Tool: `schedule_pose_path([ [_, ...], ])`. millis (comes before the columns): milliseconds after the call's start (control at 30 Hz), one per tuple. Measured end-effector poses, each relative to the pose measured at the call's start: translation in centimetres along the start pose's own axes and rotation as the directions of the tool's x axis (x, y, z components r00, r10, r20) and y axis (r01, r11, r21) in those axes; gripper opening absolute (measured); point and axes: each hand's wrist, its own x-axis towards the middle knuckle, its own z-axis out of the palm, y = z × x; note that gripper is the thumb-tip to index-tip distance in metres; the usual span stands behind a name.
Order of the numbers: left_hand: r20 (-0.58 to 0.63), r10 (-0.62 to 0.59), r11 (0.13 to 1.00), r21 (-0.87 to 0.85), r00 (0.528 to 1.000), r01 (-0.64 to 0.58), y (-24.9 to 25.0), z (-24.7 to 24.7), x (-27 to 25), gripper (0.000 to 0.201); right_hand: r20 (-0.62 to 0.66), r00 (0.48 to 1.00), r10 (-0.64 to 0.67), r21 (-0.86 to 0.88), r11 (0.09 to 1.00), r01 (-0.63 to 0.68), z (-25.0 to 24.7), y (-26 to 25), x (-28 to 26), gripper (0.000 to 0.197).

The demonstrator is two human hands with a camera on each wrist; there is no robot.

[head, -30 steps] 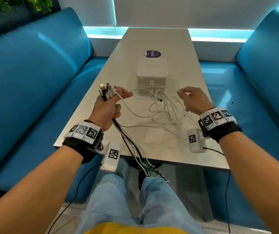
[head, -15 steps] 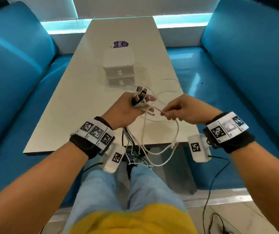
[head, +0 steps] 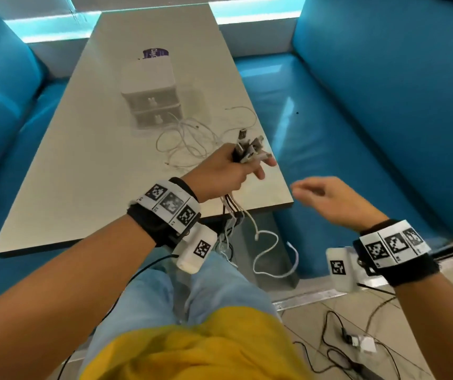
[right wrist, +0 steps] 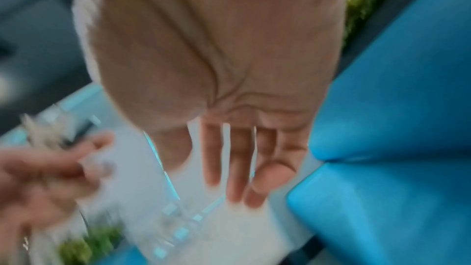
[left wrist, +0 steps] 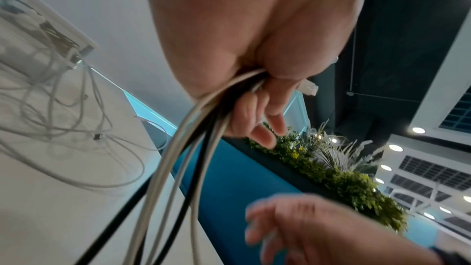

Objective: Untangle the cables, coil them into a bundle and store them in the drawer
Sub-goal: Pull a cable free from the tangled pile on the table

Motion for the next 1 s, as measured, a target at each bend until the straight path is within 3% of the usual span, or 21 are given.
schedule_pose_path([
  [67, 0.040, -0.018, 1.000, 0.021, 0.999, 0.017, 0.1, 1.1, 0.2, 0.024, -0.078, 0.994, -0.076, 0.380, 0.919, 0.101, 0.3, -3.3, -0.1, 0.031],
  [100, 0.040, -0.022, 0.999, 0.039, 0.999, 0.021, 0.2, 1.5, 0.3, 0.026, -0.080, 0.989, -0.125, 0.485, 0.862, 0.148, 0.5, -4.6, -0.1, 0.043],
  [167, 0.043, -0.022, 0.996, 0.082, 0.999, 0.018, 0.5, 2.4, 0.4, 0.031, -0.082, 0.974, -0.213, 0.445, 0.866, 0.226, 1.2, -6.5, 0.2, 0.054],
  [233, 0.056, 0.007, 0.996, 0.084, 0.998, -0.012, 0.9, 3.3, 0.3, 0.036, -0.130, 0.962, -0.239, 0.323, 0.907, 0.269, 2.1, -8.0, 0.5, 0.045],
  [333, -0.018, -0.004, 1.000, 0.014, 1.000, 0.004, 0.7, 3.6, 0.6, 0.027, -0.285, 0.930, -0.230, 0.314, 0.895, 0.317, 3.2, -9.0, 1.0, 0.019],
  [467, -0.051, -0.028, 0.997, -0.080, 0.998, 0.024, -0.2, 4.2, 1.2, 0.029, -0.426, 0.867, -0.258, 0.220, 0.900, 0.376, 4.4, -9.3, 1.7, 0.008],
  [533, -0.083, -0.069, 0.979, -0.199, 0.994, 0.052, -0.3, 4.4, 1.5, 0.037, -0.451, 0.853, -0.262, 0.227, 0.891, 0.394, 4.7, -9.9, 1.7, 0.015],
  [600, -0.094, 0.016, 0.974, -0.222, 0.995, -0.037, 0.2, 4.6, 1.1, 0.041, -0.479, 0.836, -0.269, 0.270, 0.861, 0.431, 4.7, -10.6, 1.6, 0.024],
  [633, -0.182, 0.121, 0.980, -0.131, 0.976, -0.146, 0.6, 4.7, 1.3, 0.037, -0.492, 0.828, -0.269, 0.297, 0.842, 0.451, 4.6, -10.8, 1.5, 0.026],
  [667, -0.264, 0.166, 0.964, -0.162, 0.950, -0.213, 0.9, 4.9, 1.4, 0.034, -0.505, 0.821, -0.267, 0.319, 0.826, 0.465, 4.5, -11.0, 1.5, 0.025],
  [700, -0.238, 0.137, 0.973, -0.149, 0.962, -0.175, 1.1, 4.9, 1.4, 0.034, -0.520, 0.814, -0.258, 0.336, 0.814, 0.473, 4.4, -11.1, 1.6, 0.022],
  [733, -0.135, -0.003, 0.945, -0.325, 0.991, -0.042, 1.8, 5.4, 1.3, 0.036, -0.537, 0.806, -0.247, 0.346, 0.807, 0.478, 4.3, -11.3, 1.7, 0.018],
  [767, -0.135, -0.063, 0.907, -0.420, 0.989, 0.000, 1.3, 5.5, 1.5, 0.036, -0.554, 0.799, -0.235, 0.354, 0.801, 0.482, 4.1, -11.4, 1.6, 0.014],
  [867, -0.162, -0.021, 0.942, -0.335, 0.987, -0.035, 0.6, 5.4, 1.9, 0.026, -0.585, 0.791, -0.179, 0.419, 0.768, 0.484, 2.9, -12.2, 1.4, 0.010],
  [1000, -0.035, -0.077, 0.990, -0.117, 0.996, 0.073, -2.0, 7.2, 1.5, 0.053, -0.536, 0.820, -0.201, 0.518, 0.689, 0.507, -0.5, -13.6, 1.4, 0.016],
])
